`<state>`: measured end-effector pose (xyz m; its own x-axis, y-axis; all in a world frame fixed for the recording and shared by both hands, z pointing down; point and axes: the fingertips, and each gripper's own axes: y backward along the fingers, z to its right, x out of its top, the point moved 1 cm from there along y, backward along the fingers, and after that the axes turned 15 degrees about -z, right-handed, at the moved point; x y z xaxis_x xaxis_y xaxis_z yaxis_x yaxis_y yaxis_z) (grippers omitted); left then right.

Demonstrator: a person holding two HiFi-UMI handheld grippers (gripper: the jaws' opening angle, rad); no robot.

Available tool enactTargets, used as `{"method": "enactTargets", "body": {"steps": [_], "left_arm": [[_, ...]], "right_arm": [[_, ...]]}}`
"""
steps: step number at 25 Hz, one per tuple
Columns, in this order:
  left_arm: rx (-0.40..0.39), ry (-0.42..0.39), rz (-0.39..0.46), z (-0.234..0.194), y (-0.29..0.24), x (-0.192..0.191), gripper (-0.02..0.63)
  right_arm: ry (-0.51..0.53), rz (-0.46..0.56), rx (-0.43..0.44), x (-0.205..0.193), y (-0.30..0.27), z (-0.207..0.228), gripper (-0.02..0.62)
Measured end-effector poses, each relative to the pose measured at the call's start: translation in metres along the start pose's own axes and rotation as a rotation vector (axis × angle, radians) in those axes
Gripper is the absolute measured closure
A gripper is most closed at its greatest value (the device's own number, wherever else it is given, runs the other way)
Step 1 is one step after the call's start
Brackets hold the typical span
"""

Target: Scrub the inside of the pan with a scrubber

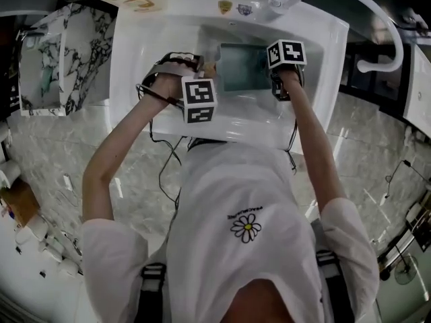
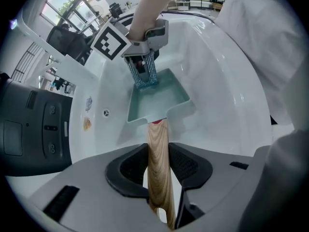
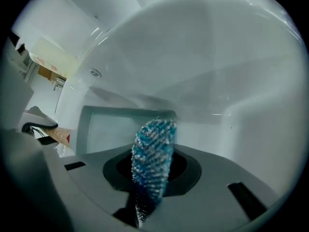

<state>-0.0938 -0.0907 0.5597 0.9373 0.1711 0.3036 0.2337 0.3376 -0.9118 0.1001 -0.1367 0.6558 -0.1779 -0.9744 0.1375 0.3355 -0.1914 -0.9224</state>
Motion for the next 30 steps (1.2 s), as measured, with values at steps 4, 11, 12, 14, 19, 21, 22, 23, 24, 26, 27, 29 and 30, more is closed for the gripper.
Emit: {"method": "enactTargets", "body": {"steps": [4, 11, 12, 14, 19, 21, 22, 23, 24, 26, 27, 29, 30], "left_arm": [[0.014, -0.012, 0.007, -0.003, 0.003, 0.001, 0.466], [0.029, -0.02, 0.008, -0.008, 0.0, -0.003, 0.466], [0.03, -0.022, 0.011, -0.008, 0.001, -0.004, 0.466], [0.033, -0.028, 0.007, -0.011, 0.001, -0.006, 0.466], [0.035, -0.035, -0.014, -0.014, -0.004, -0.013, 0.466], [0.036, -0.04, -0.02, -0.015, -0.005, -0.013, 0.466], [0.036, -0.041, -0.021, -0.015, -0.005, -0.013, 0.466], [0.036, -0.042, -0.021, -0.015, -0.005, -0.013, 0.466], [0.035, -0.043, -0.021, -0.015, -0.005, -0.013, 0.466], [0.031, -0.042, -0.023, -0.015, -0.006, -0.014, 0.466], [0.028, -0.04, -0.024, -0.015, -0.007, -0.015, 0.466], [0.023, -0.039, -0.029, -0.014, -0.009, -0.016, 0.466], [0.021, -0.038, -0.031, -0.013, -0.009, -0.016, 0.466]], "right_arm": [[-0.017, -0.018, 0.027, 0.007, -0.009, -0.005, 0.537], [-0.007, -0.003, 0.061, 0.016, -0.013, -0.01, 0.538], [-0.007, -0.001, 0.069, 0.017, -0.013, -0.012, 0.538], [-0.006, -0.001, 0.083, 0.018, -0.014, -0.016, 0.538], [0.0, 0.007, 0.131, 0.023, -0.014, -0.033, 0.538], [-0.002, 0.015, 0.163, 0.025, -0.012, -0.042, 0.538], [-0.001, 0.019, 0.18, 0.025, -0.011, -0.047, 0.538], [0.0, 0.023, 0.197, 0.025, -0.01, -0.053, 0.538], [0.002, 0.028, 0.214, 0.025, -0.009, -0.059, 0.538], [0.004, 0.04, 0.252, 0.027, -0.006, -0.072, 0.538], [0.004, 0.045, 0.278, 0.028, -0.005, -0.079, 0.538], [0.007, 0.053, 0.353, 0.029, -0.002, -0.096, 0.538], [0.012, 0.056, 0.4, 0.029, 0.0, -0.107, 0.538]]}}
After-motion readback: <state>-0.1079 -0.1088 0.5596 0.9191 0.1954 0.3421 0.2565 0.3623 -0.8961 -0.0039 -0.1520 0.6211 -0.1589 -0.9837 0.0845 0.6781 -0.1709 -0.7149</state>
